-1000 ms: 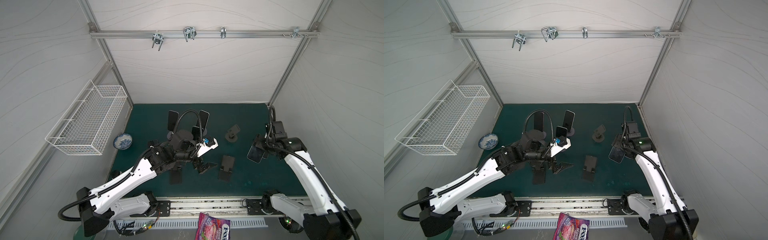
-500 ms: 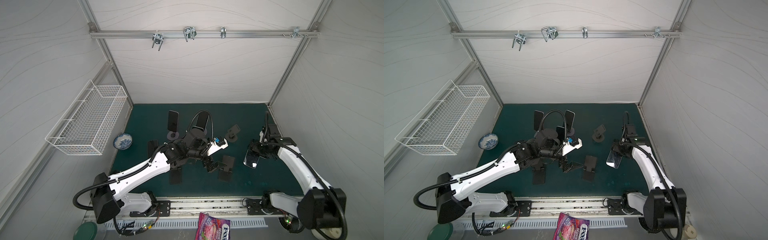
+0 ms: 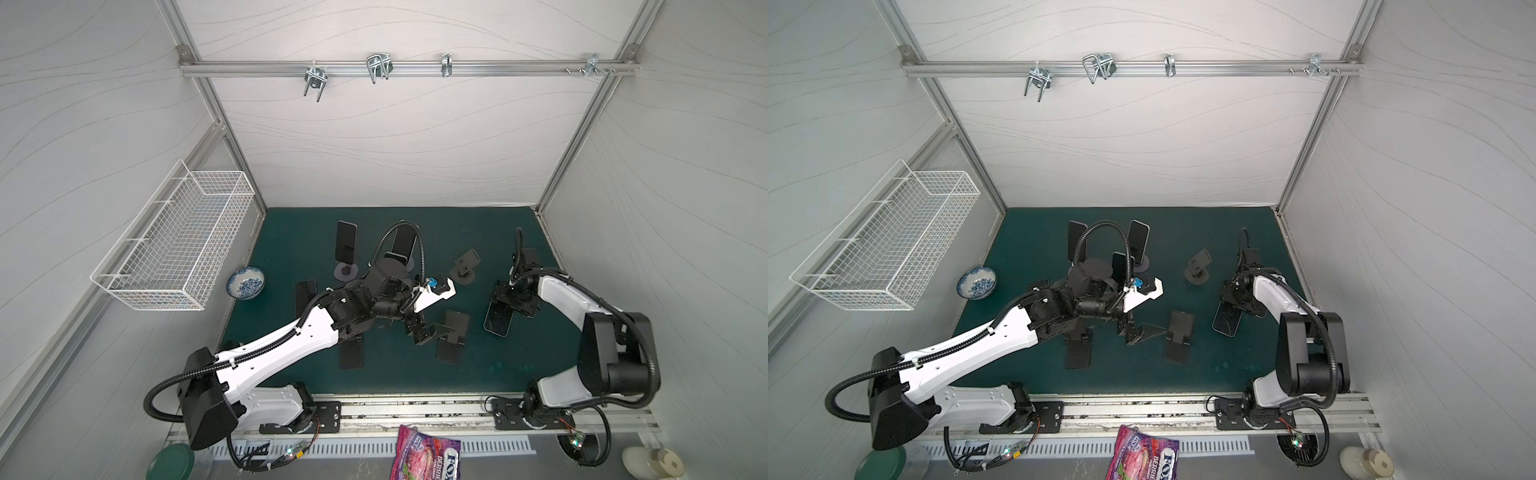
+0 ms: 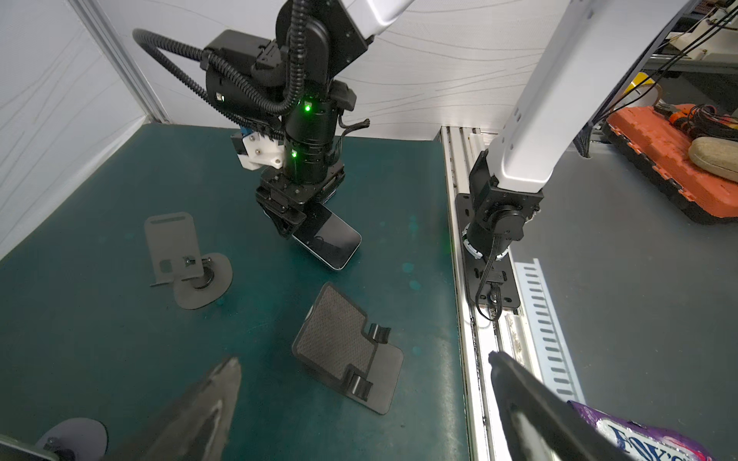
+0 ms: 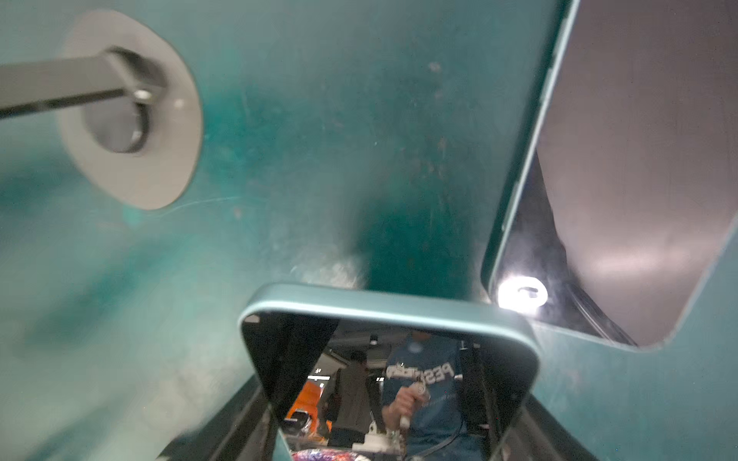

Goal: Remove the phone from the phone stand
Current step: Place the phone to the middle-right of the table.

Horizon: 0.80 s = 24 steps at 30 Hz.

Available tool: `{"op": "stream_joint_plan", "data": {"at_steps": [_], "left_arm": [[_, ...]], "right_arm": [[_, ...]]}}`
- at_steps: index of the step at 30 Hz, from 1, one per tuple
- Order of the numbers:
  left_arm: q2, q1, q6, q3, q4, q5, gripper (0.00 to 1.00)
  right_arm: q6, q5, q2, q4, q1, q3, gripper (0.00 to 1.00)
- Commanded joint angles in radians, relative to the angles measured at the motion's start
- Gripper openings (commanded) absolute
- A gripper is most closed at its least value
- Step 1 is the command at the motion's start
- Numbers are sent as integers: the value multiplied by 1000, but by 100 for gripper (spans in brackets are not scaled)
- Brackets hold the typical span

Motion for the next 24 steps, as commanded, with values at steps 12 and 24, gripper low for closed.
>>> {"op": "stream_joint_plan", "data": {"at_steps": [12,24], "left_arm": [[-26,-5,47,8,6,-9,98],[-16,-5,63,20,-23,-3,98]], "right_arm": [[-22,-21,245,-58,-27,261,74],[-28,-79,392,-89,-29,369,80]]}}
